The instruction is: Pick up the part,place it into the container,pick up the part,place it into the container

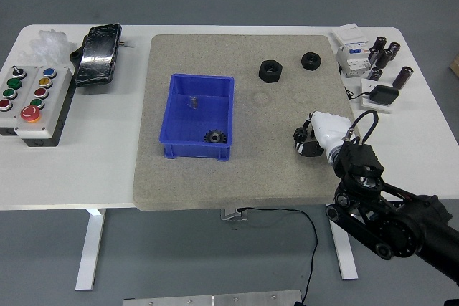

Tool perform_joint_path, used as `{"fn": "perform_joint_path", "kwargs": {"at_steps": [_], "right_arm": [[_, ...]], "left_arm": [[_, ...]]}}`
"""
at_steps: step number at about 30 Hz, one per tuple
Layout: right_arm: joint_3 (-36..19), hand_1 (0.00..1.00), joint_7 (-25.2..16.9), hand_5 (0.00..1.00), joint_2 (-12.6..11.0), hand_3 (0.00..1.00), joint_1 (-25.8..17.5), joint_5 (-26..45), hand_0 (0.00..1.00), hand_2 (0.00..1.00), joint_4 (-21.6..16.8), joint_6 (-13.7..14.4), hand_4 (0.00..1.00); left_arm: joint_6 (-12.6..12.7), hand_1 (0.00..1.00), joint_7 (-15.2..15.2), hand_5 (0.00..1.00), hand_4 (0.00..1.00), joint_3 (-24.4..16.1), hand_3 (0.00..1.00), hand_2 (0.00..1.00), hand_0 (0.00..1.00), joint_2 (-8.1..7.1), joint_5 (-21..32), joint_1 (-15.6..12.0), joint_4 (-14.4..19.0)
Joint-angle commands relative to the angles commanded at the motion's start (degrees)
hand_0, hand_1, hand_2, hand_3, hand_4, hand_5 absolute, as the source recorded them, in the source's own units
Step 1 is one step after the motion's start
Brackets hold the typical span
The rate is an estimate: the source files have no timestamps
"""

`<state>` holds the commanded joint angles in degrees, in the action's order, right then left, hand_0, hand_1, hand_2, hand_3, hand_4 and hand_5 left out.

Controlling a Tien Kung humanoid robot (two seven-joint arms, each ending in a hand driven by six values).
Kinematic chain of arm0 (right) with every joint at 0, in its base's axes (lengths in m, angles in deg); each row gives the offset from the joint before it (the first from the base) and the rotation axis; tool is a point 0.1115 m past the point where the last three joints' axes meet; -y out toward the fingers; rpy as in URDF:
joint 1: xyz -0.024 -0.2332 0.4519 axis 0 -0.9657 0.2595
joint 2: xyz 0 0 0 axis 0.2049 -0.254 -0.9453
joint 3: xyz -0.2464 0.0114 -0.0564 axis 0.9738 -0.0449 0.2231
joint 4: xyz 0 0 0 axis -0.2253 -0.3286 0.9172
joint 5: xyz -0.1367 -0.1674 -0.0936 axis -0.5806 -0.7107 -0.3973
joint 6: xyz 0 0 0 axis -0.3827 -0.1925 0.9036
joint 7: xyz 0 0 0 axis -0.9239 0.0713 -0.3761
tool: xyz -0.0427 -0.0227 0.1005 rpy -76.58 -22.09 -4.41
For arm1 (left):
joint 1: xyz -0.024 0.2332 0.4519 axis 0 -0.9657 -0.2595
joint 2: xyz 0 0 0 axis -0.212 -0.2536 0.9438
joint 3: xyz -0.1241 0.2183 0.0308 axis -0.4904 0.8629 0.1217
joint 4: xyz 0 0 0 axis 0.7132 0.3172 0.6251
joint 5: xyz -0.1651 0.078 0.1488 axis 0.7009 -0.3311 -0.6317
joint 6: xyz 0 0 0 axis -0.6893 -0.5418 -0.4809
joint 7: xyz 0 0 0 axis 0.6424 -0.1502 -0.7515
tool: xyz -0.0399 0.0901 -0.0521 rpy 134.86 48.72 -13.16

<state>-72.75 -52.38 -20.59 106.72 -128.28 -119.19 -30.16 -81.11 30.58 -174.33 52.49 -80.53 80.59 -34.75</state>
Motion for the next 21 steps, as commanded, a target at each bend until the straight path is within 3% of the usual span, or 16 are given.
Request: {"fn": "perform_joint_path", "kwargs": {"at_steps": [9,15,21], "right_arm": [[1.9,0.410,0.0,0.170,-0.2,0.441,1.0,-0.6,0.213,0.258,-0.1,3.3,0.297],[5.1,0.412,0.0,0.150,0.1,0.432,4.2,-0.5,0.212,0.251,-0.5,4.7,0.285],[11.0,0.411,0.0,0.127,3.9,0.429,11.1,-1.3,0.212,0.248,-1.5,6.3,0.272]], "left_arm": [[0.0,0.715,-0.2,0.536,0.801,0.2,0.833,0.729,0.718,-0.06,0.1,0.2,0.0],[0.0,0.715,-0.1,0.534,0.800,0.2,0.833,0.729,0.718,-0.08,0.2,0.4,0.0],[0.0,0.715,0.3,0.536,0.801,-0.4,0.833,0.728,0.718,-0.48,-0.7,0.3,0.0]]}}
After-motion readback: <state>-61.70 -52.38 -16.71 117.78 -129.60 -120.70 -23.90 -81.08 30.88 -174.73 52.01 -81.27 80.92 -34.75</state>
